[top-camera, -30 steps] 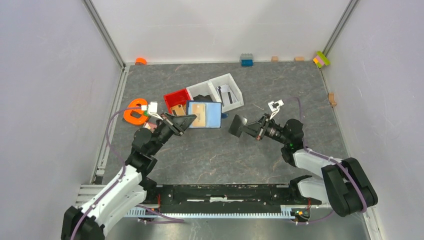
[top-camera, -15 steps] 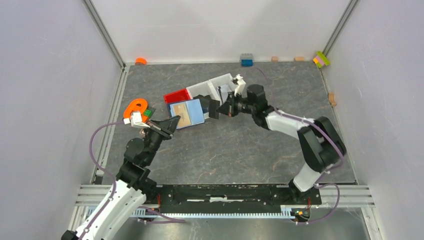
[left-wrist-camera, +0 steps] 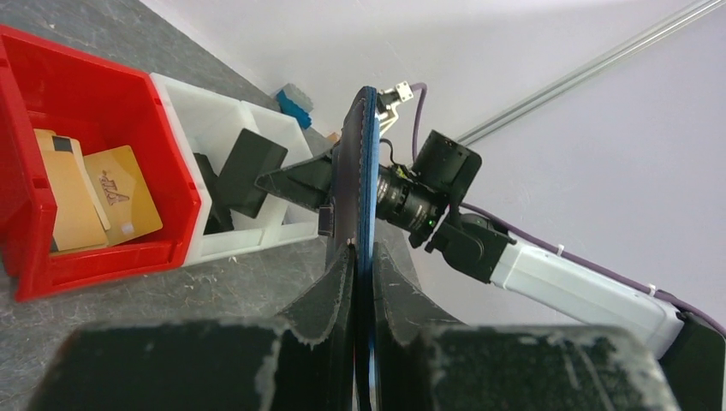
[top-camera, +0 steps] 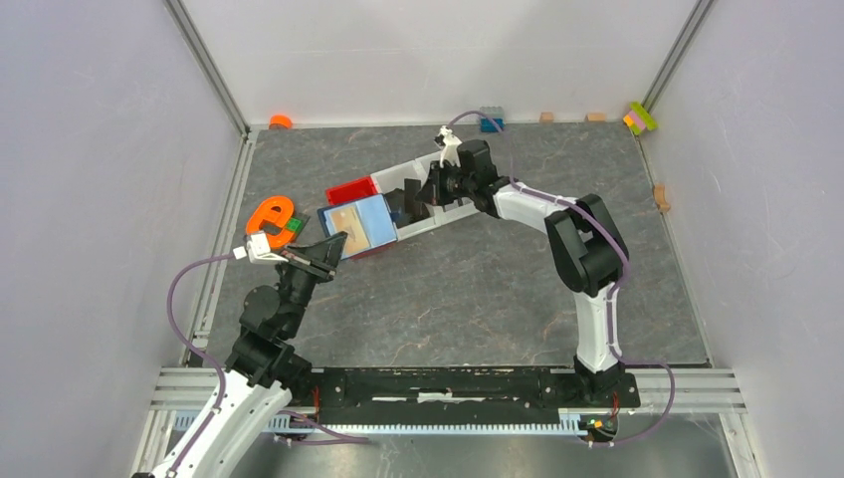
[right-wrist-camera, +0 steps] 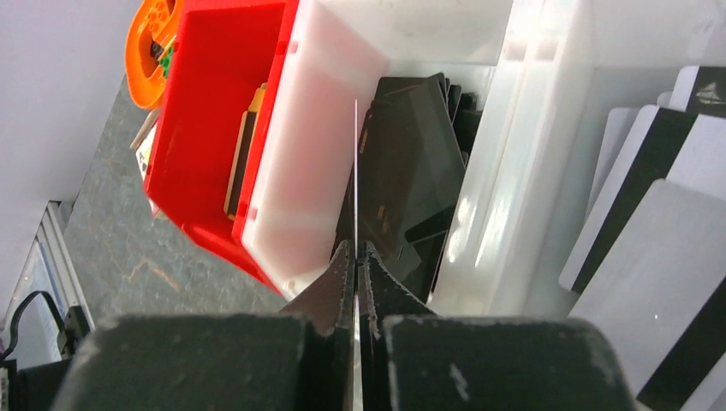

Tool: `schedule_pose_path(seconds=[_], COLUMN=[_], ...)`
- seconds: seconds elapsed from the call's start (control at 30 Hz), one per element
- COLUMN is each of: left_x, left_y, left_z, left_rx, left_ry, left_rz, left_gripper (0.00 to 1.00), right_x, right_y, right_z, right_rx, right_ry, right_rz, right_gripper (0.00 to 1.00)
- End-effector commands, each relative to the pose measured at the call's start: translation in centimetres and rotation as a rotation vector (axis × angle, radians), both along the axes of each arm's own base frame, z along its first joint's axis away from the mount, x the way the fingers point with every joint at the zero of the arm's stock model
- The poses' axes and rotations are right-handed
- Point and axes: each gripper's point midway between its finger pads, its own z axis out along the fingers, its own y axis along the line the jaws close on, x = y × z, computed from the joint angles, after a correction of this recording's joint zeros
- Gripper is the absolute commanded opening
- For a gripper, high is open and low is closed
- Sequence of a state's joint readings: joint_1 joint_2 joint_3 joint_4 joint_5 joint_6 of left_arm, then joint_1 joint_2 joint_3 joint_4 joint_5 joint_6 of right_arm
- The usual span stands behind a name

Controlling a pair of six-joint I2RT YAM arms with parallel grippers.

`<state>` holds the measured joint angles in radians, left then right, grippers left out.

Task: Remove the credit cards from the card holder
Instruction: Place the credit card in the storage box.

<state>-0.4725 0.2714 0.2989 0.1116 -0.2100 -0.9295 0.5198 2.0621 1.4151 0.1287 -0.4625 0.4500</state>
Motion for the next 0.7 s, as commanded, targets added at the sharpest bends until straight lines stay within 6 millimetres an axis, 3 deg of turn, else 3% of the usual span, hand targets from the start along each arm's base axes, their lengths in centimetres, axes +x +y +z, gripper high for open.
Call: schedule_pose_path(seconds=[0.0,0.17,0.27,0.37,0.43,0.67], left_x=[0.3,0.4,0.4,0.4,0.4,0.4], left_y=[0.5,0.5,0.5,0.5,0.6,0.5], left_z=[0.4,0.3,0.3,0.3,0.3,0.2], left_rx=[-0.009,-0.008,-0.007,-0.006,-0.005,-0.003], left_ry=[-0.014,-0.01,-0.01,-0.01,-0.011,-0.008], left_rz=[0.032,0.033,0.034,0.036,0.037,0.034], left_gripper=[0.02,0.02,0.02,0.02,0.02,0.02], right_x=[1.1,1.9,3.1,4.2,4.2,1.5], right_y=[2.1,4.7,4.9,4.2,3.6,-0.6], right_z=[0.4,-0.3,0.2,1.4,2.3,6.7], right_rx=[0.002,-0.035,-0.042,-0.071,-0.086,-0.141], right_ry=[-0.012,0.003,-0.017,-0.063,-0.087,-0.203], right_rz=[0.038,0.079,0.046,-0.011,-0.029,-0.096], right_gripper=[0.0,0.04,0.21,0.35,0.39,0.47])
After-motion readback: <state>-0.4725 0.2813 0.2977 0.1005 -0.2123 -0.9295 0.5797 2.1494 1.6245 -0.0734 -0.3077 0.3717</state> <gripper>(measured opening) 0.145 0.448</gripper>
